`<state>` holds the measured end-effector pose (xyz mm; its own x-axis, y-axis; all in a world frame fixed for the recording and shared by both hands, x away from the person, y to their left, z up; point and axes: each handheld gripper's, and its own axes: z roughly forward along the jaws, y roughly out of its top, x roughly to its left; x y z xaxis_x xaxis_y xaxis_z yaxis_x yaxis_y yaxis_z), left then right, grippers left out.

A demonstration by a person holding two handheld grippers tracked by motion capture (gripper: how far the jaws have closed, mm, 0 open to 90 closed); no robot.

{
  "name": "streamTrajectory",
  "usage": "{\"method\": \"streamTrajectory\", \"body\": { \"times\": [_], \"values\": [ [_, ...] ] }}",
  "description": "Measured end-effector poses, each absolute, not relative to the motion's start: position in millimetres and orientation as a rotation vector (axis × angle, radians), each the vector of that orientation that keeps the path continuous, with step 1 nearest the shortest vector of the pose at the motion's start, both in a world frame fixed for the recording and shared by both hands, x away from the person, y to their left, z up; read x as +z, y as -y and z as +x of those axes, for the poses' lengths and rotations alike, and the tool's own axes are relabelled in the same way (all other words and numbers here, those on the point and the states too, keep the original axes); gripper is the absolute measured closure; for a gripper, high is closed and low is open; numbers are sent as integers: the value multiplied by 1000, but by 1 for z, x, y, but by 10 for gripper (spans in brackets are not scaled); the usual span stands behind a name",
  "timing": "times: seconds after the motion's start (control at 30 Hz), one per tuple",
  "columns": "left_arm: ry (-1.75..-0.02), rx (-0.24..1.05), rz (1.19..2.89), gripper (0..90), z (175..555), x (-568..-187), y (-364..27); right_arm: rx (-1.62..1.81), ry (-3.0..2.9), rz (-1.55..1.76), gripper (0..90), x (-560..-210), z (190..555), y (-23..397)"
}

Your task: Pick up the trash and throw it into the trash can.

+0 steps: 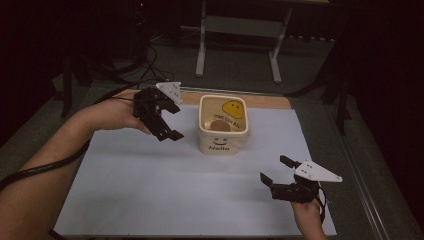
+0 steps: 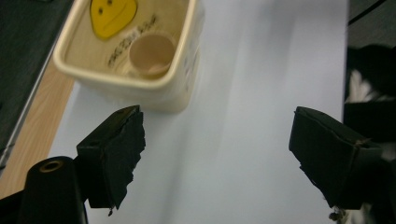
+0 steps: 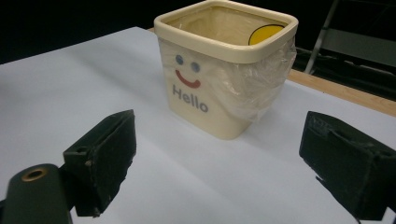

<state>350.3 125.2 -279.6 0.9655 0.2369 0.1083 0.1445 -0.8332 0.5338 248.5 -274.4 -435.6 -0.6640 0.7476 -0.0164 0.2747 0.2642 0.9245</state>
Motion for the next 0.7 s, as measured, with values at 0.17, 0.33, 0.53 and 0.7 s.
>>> {"method": "streamTrajectory", "body": {
  "times": [0.17, 0.33, 0.53, 0.7],
  "values": [
    [-296, 231, 2560, 189, 340, -293, -137, 1387, -2087, 924, 109, -436, 248, 274],
    [-318, 244, 2557, 186, 332, -302, -143, 1386, -2087, 925, 109, -436, 249, 274],
    [-349, 259, 2523, 172, 318, -313, -152, 1386, -2089, 926, 109, -436, 248, 273],
    [-376, 270, 2496, 171, 305, -325, -157, 1380, -2091, 923, 110, -436, 249, 273]
  ]
}}
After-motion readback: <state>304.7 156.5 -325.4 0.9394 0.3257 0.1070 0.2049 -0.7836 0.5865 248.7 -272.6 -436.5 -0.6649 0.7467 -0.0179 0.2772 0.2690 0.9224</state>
